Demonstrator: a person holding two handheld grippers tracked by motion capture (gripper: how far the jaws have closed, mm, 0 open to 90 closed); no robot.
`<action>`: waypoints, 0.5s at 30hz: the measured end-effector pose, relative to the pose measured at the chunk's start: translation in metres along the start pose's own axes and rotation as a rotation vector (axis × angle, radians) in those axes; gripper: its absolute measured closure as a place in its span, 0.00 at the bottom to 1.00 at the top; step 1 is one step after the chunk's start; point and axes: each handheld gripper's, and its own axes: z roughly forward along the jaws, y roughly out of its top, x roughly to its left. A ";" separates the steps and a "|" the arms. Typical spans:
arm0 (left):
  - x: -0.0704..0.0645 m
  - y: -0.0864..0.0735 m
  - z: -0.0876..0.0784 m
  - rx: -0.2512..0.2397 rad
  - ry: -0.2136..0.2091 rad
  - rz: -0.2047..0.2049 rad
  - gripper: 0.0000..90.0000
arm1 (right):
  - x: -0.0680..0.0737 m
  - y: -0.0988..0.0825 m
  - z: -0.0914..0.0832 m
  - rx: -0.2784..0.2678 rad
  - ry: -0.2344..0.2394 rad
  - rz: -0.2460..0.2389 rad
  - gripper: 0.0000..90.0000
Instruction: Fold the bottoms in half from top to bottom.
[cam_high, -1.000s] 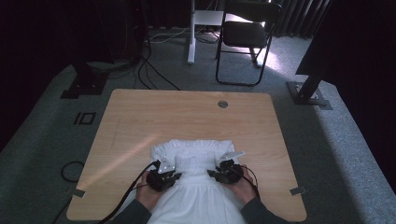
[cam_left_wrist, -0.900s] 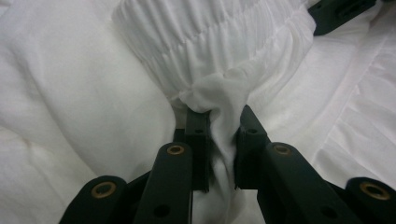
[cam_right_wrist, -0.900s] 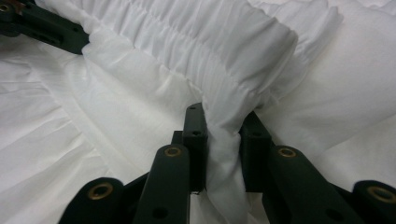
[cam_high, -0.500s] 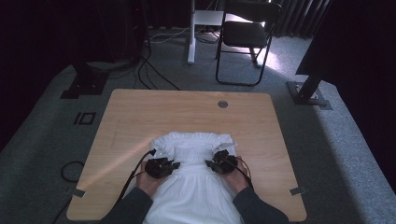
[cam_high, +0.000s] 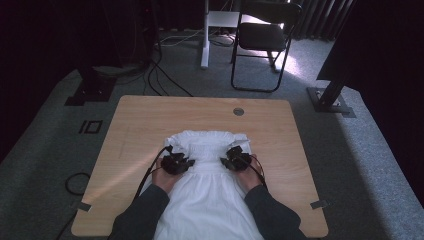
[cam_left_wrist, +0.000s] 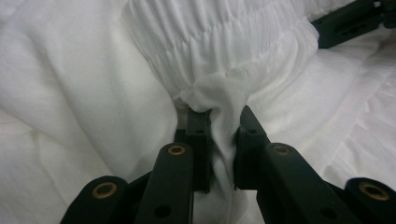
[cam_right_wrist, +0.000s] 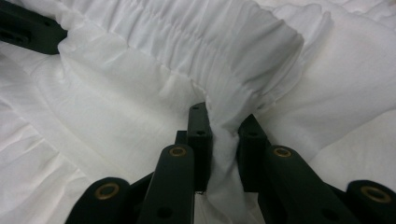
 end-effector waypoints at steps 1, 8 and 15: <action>0.002 0.004 0.003 0.001 0.008 0.003 0.89 | -0.005 0.003 0.002 0.000 -0.008 0.012 0.88; 0.015 0.042 0.030 0.061 0.087 0.043 0.90 | -0.031 0.026 0.018 0.004 -0.049 0.084 0.88; 0.030 0.066 0.048 0.078 0.119 0.009 0.89 | -0.052 0.045 0.031 0.002 -0.068 0.160 0.90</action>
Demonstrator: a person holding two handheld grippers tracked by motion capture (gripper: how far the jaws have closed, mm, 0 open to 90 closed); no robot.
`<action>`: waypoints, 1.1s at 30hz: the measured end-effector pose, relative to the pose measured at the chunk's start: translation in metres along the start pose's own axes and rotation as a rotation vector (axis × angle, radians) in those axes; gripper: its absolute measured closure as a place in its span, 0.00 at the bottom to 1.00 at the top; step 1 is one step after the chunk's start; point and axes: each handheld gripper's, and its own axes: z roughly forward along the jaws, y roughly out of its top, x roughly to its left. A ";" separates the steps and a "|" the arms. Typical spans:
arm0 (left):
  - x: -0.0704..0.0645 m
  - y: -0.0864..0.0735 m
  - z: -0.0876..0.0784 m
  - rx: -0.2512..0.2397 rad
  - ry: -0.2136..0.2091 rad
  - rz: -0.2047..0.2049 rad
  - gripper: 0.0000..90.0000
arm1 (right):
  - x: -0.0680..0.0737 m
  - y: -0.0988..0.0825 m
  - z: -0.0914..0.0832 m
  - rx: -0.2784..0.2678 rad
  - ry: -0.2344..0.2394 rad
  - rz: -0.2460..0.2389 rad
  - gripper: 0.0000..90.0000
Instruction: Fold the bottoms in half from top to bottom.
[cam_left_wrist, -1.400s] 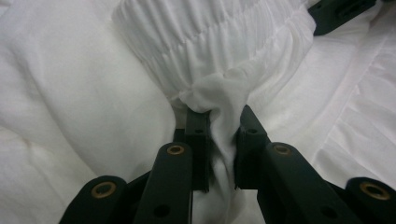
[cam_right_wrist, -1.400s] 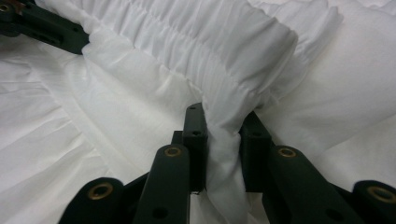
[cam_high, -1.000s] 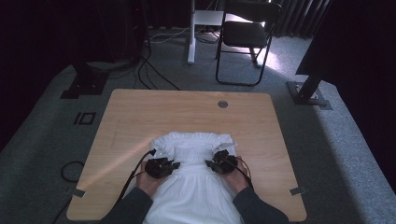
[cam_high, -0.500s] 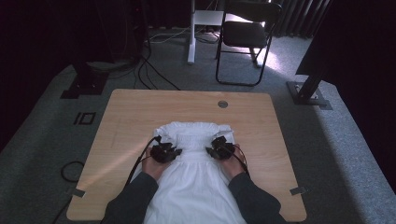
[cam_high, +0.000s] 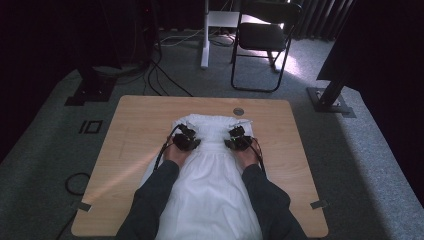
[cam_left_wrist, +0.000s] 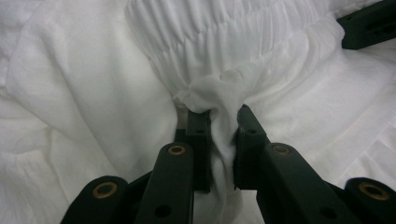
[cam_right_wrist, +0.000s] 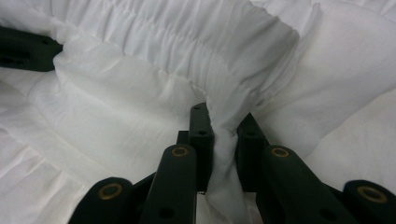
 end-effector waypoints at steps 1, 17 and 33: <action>0.001 0.002 0.001 0.000 0.005 -0.006 0.90 | -0.001 0.003 0.002 0.001 -0.005 0.003 0.90; -0.018 0.026 -0.116 -0.348 -0.066 0.005 0.93 | 0.013 0.019 -0.107 -0.315 0.082 -0.122 0.91; -0.067 -0.047 -0.169 -0.341 -0.180 0.084 0.92 | 0.055 -0.050 -0.169 -0.335 0.165 -0.305 0.91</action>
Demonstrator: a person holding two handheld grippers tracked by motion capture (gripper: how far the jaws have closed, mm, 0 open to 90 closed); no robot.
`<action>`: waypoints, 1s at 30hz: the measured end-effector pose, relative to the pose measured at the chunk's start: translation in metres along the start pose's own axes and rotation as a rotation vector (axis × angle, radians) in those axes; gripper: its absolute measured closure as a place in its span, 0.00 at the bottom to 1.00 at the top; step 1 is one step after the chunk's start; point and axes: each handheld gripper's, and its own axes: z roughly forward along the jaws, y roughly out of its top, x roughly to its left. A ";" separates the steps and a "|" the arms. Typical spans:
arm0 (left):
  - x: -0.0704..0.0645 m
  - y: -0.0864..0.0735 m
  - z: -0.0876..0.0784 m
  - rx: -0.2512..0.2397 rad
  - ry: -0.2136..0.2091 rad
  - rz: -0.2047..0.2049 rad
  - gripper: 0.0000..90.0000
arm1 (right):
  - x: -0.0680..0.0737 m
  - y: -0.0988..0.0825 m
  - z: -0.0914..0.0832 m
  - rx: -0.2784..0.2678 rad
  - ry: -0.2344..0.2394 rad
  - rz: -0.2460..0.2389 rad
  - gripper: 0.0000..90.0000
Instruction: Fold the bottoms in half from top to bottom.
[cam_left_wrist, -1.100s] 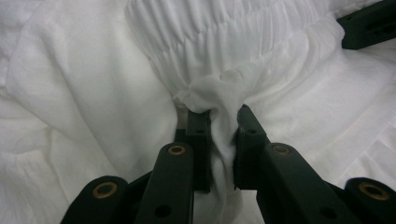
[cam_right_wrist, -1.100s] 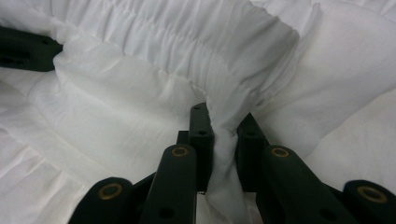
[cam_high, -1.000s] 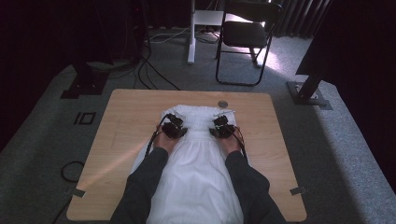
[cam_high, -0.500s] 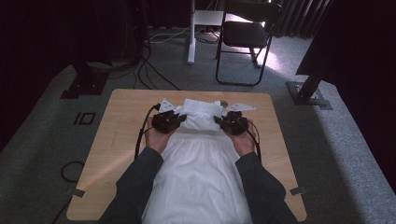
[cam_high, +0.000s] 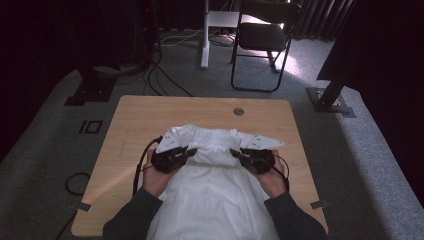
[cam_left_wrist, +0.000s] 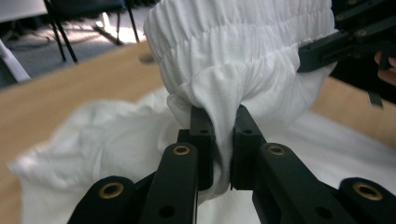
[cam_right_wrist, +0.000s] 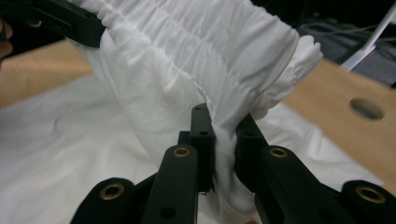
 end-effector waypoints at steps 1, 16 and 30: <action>-0.003 -0.008 0.001 0.016 -0.005 -0.002 0.93 | 0.003 -0.006 0.000 0.011 0.001 -0.002 0.91; -0.019 -0.098 0.045 0.299 -0.018 -0.005 0.92 | 0.031 -0.095 0.035 0.268 0.084 0.054 0.90; 0.029 -0.073 0.079 0.323 0.075 0.015 0.91 | 0.013 -0.082 0.077 0.303 0.043 0.089 0.90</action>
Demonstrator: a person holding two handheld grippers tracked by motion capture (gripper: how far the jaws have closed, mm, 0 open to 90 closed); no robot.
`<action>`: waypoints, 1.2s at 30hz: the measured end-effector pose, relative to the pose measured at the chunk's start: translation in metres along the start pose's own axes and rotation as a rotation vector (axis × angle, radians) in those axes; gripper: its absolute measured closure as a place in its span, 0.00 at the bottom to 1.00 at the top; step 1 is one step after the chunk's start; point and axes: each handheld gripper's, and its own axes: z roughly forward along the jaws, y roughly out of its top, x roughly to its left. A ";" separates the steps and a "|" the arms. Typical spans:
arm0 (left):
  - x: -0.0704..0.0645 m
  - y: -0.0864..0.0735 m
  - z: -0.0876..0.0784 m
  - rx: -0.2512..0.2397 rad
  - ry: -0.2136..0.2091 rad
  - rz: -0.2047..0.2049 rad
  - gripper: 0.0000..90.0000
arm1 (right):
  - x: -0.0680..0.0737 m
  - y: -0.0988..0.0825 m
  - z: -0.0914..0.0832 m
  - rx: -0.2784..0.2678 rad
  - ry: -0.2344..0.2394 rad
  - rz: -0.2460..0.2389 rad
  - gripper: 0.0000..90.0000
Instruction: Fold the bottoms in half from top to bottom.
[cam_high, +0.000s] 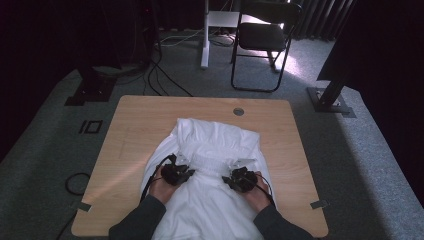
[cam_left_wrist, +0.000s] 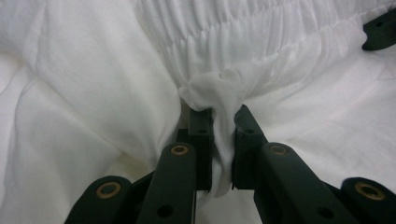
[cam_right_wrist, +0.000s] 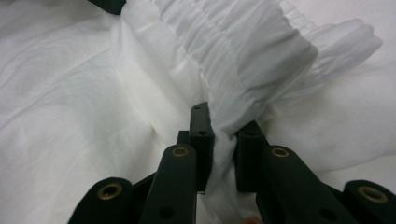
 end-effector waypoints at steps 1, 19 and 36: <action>0.002 0.002 0.001 0.002 0.004 -0.004 0.91 | -0.004 0.005 0.003 0.005 -0.009 -0.007 0.90; 0.055 0.043 0.040 -0.014 0.096 -0.093 0.91 | -0.068 0.071 0.052 0.012 -0.131 0.072 0.89; 0.034 0.075 -0.037 -0.305 0.046 -0.135 0.93 | -0.049 0.101 -0.022 -0.189 -0.249 -0.035 0.91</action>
